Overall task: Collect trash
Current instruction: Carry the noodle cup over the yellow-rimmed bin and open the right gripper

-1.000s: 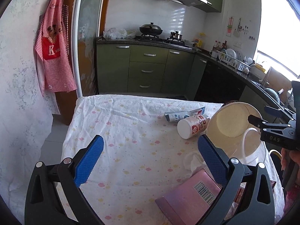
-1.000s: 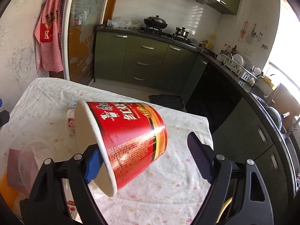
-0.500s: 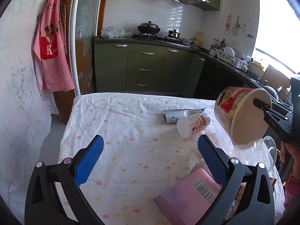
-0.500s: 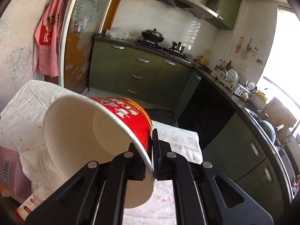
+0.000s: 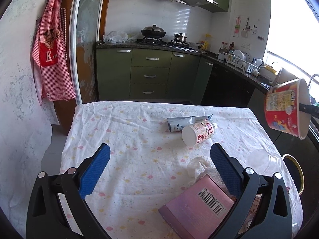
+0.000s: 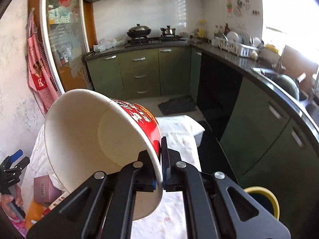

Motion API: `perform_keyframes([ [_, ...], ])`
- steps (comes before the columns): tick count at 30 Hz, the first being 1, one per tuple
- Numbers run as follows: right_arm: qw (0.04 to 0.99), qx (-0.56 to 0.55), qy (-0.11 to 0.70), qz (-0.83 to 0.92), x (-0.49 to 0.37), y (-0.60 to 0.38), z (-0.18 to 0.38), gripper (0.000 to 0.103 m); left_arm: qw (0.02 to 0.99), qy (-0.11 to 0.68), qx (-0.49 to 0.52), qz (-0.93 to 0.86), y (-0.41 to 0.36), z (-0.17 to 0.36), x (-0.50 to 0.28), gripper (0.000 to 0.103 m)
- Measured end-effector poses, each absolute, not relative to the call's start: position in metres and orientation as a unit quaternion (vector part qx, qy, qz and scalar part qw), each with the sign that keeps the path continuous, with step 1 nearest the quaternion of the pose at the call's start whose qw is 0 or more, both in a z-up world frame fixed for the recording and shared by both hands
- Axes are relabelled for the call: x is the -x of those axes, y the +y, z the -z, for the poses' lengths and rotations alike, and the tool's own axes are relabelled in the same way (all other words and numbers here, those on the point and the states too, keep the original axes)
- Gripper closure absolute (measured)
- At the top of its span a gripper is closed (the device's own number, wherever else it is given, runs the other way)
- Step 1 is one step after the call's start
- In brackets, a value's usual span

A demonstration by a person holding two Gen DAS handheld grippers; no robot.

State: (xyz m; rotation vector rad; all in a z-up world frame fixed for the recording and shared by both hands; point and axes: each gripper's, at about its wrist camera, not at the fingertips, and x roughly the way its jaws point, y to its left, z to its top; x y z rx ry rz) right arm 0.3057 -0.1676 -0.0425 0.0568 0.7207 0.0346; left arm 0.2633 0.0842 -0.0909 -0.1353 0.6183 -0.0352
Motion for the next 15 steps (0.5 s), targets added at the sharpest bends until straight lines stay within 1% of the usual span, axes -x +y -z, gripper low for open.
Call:
perform_keyframes([
  [5,0.884,-0.090,0.456,0.048,-0.273,-0.269,0.058,0.099,0.952,0.299,0.059,0.023,0.079,0.089,-0.261,0.004],
  [10,0.824,-0.142,0.536,0.118,-0.240,-0.354,0.095,0.098,0.952,0.301,0.052,0.025,0.075,0.090,-0.262,0.004],
  [15,0.772,-0.163,0.595,0.155,-0.237,-0.402,0.146,0.098,0.952,0.303,0.045,0.026,0.072,0.092,-0.263,0.004],
])
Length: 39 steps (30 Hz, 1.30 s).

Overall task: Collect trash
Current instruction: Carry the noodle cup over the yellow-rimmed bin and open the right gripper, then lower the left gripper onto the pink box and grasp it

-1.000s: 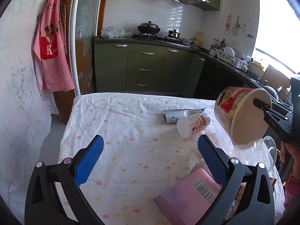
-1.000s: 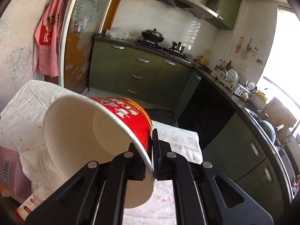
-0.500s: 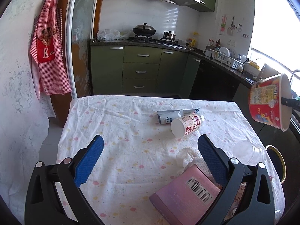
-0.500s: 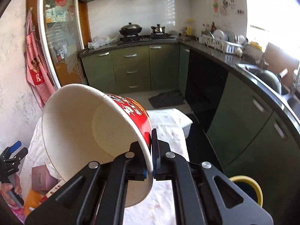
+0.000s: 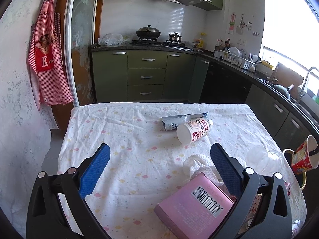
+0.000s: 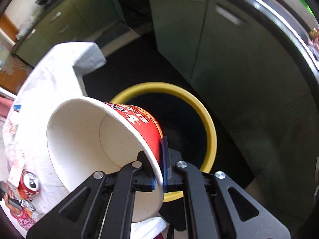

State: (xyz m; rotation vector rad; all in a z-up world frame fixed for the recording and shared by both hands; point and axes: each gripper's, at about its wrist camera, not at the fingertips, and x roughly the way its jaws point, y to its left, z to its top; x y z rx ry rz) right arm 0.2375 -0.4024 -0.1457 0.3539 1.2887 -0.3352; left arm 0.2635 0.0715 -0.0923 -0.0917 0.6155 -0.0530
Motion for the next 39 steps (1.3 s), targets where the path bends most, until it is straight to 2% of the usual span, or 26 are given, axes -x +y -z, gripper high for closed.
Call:
perform_keyframes([
  [5,0.746,-0.197,0.616,0.161,-0.249,-0.423,0.187,0.096,0.951,0.304,0.041,0.027,0.070,0.094,-0.265,0.004],
  [7,0.739,-0.216,0.616,0.168,-0.252,-0.431,0.198,0.088,0.951,0.306,0.041,0.028,0.070,0.094,-0.266,0.004],
  [8,0.736,-0.221,0.615,0.175,-0.253,-0.434,0.201,0.075,0.950,0.307,0.042,0.028,0.071,0.095,-0.266,0.004],
  [9,0.738,-0.223,0.611,0.180,-0.254,-0.434,0.202,0.072,0.950,0.308,0.042,0.029,0.071,0.095,-0.266,0.004],
  [15,0.764,-0.217,0.586,0.160,-0.241,-0.409,0.186,0.071,0.950,0.309,0.041,0.035,0.068,0.096,-0.266,0.004],
  [19,0.780,-0.216,0.575,0.119,-0.230,-0.388,0.178,0.064,0.950,0.309,0.035,0.039,0.065,0.095,-0.265,0.004],
  [27,0.789,-0.206,0.575,0.074,-0.216,-0.351,0.175,0.062,0.938,0.334,0.032,0.085,0.054,0.094,-0.263,0.004],
  [35,0.799,-0.211,0.560,0.059,-0.213,-0.348,0.171,0.058,0.885,0.453,0.093,0.055,0.051,0.105,-0.265,0.004],
  [39,0.802,-0.211,0.557,0.035,-0.212,-0.337,0.172,0.058,0.866,0.492,0.085,0.021,0.037,0.118,-0.267,0.004],
])
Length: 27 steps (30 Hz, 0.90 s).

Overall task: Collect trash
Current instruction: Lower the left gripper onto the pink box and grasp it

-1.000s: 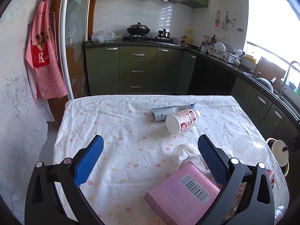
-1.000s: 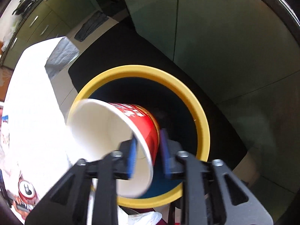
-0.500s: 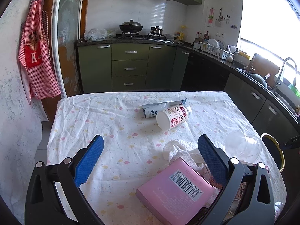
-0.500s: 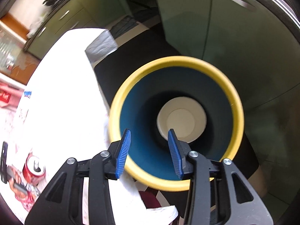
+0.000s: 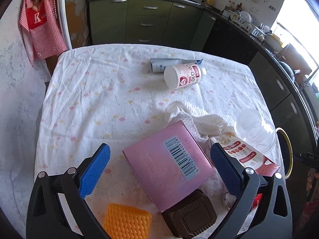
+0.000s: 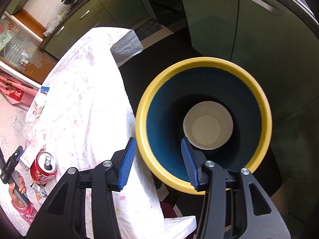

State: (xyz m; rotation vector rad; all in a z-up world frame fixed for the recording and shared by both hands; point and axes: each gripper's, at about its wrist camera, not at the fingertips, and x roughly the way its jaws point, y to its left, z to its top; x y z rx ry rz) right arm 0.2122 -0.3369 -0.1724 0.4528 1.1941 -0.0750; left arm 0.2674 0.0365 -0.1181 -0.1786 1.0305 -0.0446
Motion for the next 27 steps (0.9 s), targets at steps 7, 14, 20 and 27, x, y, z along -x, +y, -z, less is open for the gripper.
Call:
perform_keyframes([
  [7,0.805,-0.206,0.556,-0.003,-0.208,-0.329,0.174,0.056,0.852,0.516,0.084,-0.036,0.019,0.132,-0.267,0.004],
  [14,0.807,-0.209,0.552,-0.024,-0.203,-0.324,0.175,0.053,0.849,0.518,0.082,-0.066,0.013,0.129,-0.263,0.004],
  [20,0.805,-0.214,0.552,-0.033,-0.201,-0.326,0.183,0.053,0.844,0.527,0.088,-0.057,0.007,0.128,-0.259,0.004],
  [27,0.803,-0.215,0.554,-0.041,-0.199,-0.325,0.188,0.052,0.835,0.542,0.076,-0.051,0.008,0.144,-0.266,0.005],
])
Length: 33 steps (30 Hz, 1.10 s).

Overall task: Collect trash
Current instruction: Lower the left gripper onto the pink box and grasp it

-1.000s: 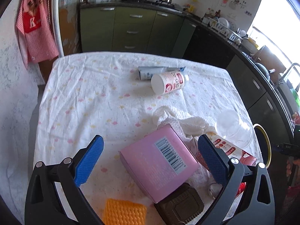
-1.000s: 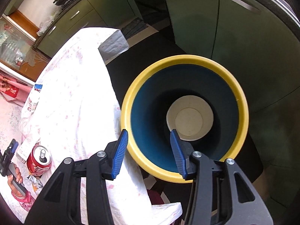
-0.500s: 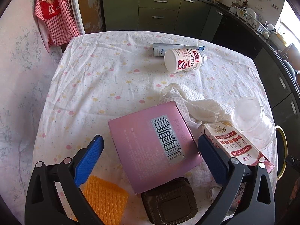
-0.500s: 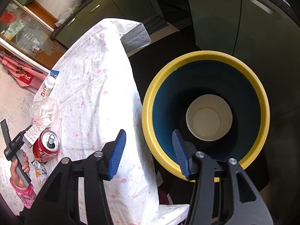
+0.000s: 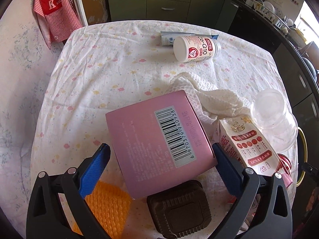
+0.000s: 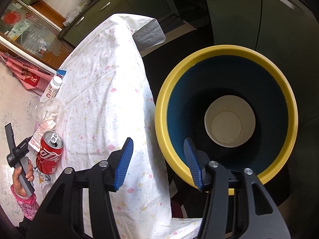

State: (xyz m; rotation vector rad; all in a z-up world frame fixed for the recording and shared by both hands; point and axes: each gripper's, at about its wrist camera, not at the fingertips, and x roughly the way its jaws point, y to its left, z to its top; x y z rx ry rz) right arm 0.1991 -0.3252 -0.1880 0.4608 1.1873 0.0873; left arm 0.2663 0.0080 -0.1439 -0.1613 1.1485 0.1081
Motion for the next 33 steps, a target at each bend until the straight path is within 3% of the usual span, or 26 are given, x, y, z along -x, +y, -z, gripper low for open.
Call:
perform_keyframes([
  [2,0.804,-0.216,0.552,-0.038,-0.198,-0.327,0.188,0.052,0.832,0.547,0.079,-0.044,0.013,0.146,-0.268,0.014],
  [12,0.803,-0.217,0.553,-0.042,-0.198,-0.325,0.191,0.052,0.844,0.530,0.078,-0.025,0.032,0.137,-0.267,0.016],
  [27,0.805,-0.217,0.550,-0.042,-0.196,-0.321,0.190,0.052,0.882,0.469,0.053,0.001,0.039,0.072,-0.230,0.022],
  [33,0.805,-0.219,0.549,-0.043,-0.196,-0.322,0.191,0.052,0.873,0.487,0.023,0.025,0.024,0.073,-0.229,0.022],
])
